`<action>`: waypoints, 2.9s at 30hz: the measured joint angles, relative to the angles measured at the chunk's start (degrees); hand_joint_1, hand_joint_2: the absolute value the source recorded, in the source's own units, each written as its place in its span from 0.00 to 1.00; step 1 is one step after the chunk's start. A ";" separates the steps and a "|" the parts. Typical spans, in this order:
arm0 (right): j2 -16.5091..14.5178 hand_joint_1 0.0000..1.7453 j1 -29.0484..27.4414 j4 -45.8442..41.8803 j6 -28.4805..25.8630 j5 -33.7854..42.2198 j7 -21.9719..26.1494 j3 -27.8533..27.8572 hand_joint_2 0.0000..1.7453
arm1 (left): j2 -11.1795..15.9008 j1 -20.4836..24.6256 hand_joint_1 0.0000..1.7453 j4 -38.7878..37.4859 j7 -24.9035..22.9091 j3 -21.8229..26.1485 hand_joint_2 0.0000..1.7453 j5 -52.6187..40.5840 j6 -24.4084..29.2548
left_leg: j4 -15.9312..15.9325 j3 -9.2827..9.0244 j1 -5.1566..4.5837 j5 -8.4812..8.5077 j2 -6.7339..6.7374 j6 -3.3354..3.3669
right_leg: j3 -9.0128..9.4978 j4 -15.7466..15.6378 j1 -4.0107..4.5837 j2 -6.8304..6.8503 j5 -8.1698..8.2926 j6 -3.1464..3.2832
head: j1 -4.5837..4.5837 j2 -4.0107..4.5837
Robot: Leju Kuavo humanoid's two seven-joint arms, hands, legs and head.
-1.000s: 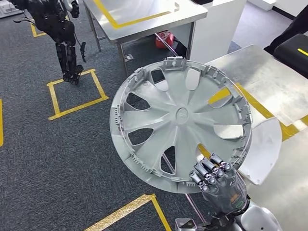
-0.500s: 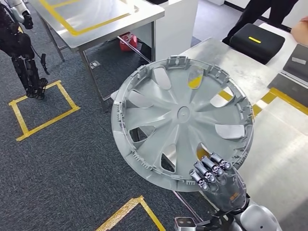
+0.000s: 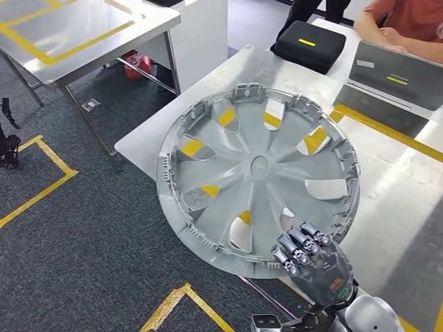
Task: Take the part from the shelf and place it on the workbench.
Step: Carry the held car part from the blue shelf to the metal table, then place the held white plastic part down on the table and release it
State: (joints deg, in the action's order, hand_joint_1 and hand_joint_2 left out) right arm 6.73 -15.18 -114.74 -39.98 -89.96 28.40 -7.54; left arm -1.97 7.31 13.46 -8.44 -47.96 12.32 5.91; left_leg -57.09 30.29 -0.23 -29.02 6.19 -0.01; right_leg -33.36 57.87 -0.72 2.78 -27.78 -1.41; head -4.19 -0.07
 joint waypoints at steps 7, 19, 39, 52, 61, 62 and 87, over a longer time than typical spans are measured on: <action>-0.02 0.96 0.02 0.09 0.00 0.00 -0.11 0.04 1.00 | 0.07 -0.19 0.00 -0.02 0.04 0.15 1.00 -0.28 0.07 | -16.86 7.42 0.56 -7.82 -5.84 -0.82 | 0.12 -0.22 0.08 -4.59 0.33 1.62 | 0.38 0.00; -0.01 0.96 0.30 0.36 0.00 -0.02 -0.69 -0.09 1.00 | 0.33 0.05 0.00 -0.09 -0.08 0.17 1.00 -1.24 -0.16 | 1.08 0.54 0.74 1.37 -7.55 1.83 | -4.31 5.46 0.00 -5.05 -2.44 -0.65 | -0.01 0.01; -0.01 0.96 0.74 0.85 0.00 -0.04 -1.14 -0.33 1.00 | 0.27 0.26 0.00 -0.09 -0.08 0.17 1.00 -1.49 -0.61 | -15.35 6.72 0.53 -6.02 -6.03 -0.35 | 0.39 -0.81 0.12 -5.76 0.68 1.64 | 0.36 0.00; 0.00 0.96 0.86 0.95 0.00 -0.02 -1.41 -0.63 1.00 | 0.27 -0.10 0.00 -0.13 -0.11 0.16 1.00 -1.57 -0.60 | 0.83 0.34 0.77 1.01 -5.06 2.07 | -8.46 13.96 -0.15 -3.26 -5.66 -1.34 | -0.27 0.00; 0.03 0.96 1.12 1.32 0.00 -0.03 -2.91 -1.11 1.00 | 0.06 -0.02 0.00 -0.13 -0.11 0.16 1.00 -1.96 -0.60 | 0.19 -0.34 0.25 -0.18 0.01 0.28 | 0.01 -0.59 0.14 -0.11 0.49 -0.14 | -0.15 -0.01; 0.05 0.96 1.11 1.33 0.00 -0.02 -3.25 -1.23 1.00 | 0.03 0.03 0.00 -0.13 -0.11 0.16 1.00 -2.04 -0.60 | -0.05 -0.41 0.36 -0.52 -0.41 -0.04 | 0.01 -0.62 0.08 -0.46 0.52 0.16 | -0.10 -0.01; 0.13 0.96 1.78 1.37 0.00 -0.02 -2.28 -2.16 1.00 | 0.04 -0.15 0.00 -0.15 -0.01 0.18 1.00 -2.19 -0.61 | -0.31 0.71 -0.05 0.17 -6.50 0.80 | -0.24 -0.77 0.13 -3.81 0.96 0.37 | 0.00 0.00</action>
State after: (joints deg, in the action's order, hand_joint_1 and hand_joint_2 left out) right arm 6.86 -13.40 -113.37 -39.98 -89.99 26.12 -9.70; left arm -1.92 7.16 13.31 -8.45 -47.78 10.13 5.31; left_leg -57.39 31.00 -0.29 -28.85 -0.32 0.78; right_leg -33.60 57.10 -0.59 -1.03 -26.82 -1.04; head -4.19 -0.07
